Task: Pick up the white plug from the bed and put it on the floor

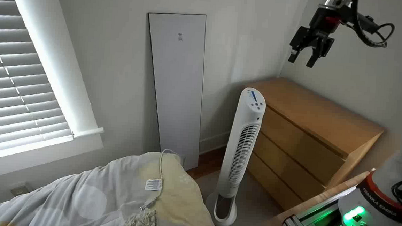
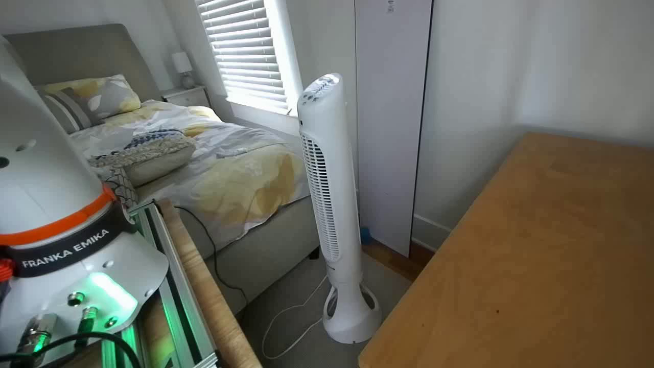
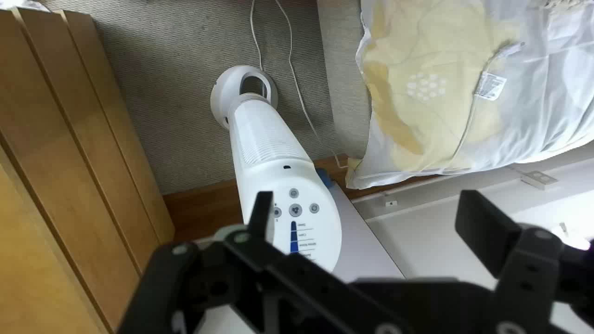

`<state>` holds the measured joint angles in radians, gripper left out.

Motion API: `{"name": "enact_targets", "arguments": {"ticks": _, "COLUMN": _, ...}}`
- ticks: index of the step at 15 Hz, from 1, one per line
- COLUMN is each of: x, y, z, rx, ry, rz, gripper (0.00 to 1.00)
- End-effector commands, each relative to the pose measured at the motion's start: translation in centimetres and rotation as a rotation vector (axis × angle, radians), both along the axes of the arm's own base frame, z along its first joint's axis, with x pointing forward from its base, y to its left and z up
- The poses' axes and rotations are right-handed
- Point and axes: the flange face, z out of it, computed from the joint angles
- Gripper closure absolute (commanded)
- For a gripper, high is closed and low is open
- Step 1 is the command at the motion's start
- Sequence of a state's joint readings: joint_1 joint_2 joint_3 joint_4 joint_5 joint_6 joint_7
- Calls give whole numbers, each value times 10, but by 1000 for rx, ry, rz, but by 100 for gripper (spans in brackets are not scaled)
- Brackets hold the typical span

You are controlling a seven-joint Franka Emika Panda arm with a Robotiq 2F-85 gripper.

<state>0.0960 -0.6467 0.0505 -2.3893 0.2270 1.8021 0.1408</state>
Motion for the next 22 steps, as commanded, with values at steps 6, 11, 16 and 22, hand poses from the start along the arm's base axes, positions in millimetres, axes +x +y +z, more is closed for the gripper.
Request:
{"name": "enact_targets", "arguments": {"ticks": 6, "x": 0, "y": 0, "z": 1, "rx": 0, "ry": 1, "rz": 0, "gripper": 0}}
{"name": "enact_targets", "arguments": {"ticks": 11, "x": 4, "y": 11, "z": -1, "rx": -21, "ry": 0, "rz": 10, "gripper": 0}}
{"name": "enact_targets", "arguments": {"ticks": 16, "x": 11, "y": 115, "z": -13, "rx": -58, "ry": 68, "rz": 44, "gripper": 0}}
{"name": "enact_targets", "arguments": {"ticks": 22, "x": 14, "y": 215, "z": -42, "rx": -73, "ry": 214, "rz": -245, "gripper": 0}}
